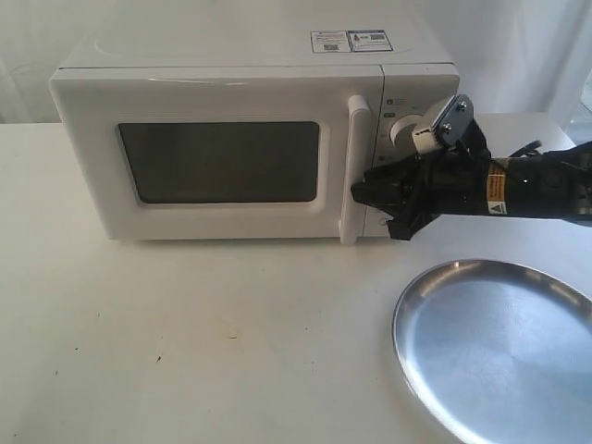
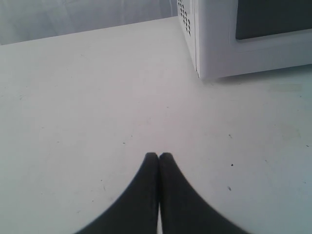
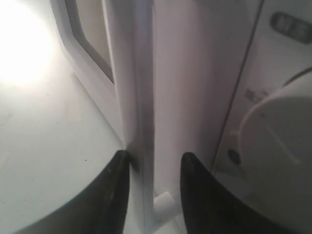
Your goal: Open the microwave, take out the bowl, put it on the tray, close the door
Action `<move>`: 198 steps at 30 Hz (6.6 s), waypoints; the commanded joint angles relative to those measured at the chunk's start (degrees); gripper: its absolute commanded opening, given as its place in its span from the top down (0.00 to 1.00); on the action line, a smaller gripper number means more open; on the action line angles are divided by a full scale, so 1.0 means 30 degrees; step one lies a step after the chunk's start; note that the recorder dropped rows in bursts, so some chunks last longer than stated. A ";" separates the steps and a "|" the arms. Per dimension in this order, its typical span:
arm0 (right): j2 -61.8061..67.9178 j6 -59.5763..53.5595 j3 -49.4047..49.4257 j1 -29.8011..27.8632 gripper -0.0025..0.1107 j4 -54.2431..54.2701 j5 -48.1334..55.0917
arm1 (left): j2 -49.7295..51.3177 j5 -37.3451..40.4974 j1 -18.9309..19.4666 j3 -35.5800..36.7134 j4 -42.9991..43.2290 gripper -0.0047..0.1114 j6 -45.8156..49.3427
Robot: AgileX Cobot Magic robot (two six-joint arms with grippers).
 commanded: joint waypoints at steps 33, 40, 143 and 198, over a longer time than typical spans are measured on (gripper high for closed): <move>-0.9117 -0.1080 0.6301 0.2416 0.98 0.1139 0.3049 | -0.0040 -0.0011 -0.0016 -0.0020 -0.0069 0.96 -0.0124; -0.7800 -0.5366 0.7307 0.2240 0.96 0.7171 0.7020 | -0.0040 -0.0011 -0.0016 -0.0020 -0.0069 0.96 -0.0124; -1.5340 -0.5339 1.1630 0.3193 0.98 0.9822 0.2582 | -0.0040 -0.0011 -0.0016 -0.0020 -0.0069 0.96 -0.0124; -0.3084 -0.5801 0.5182 0.6599 0.98 0.9282 0.2034 | -0.0040 -0.0011 -0.0016 -0.0020 -0.0069 0.96 -0.0124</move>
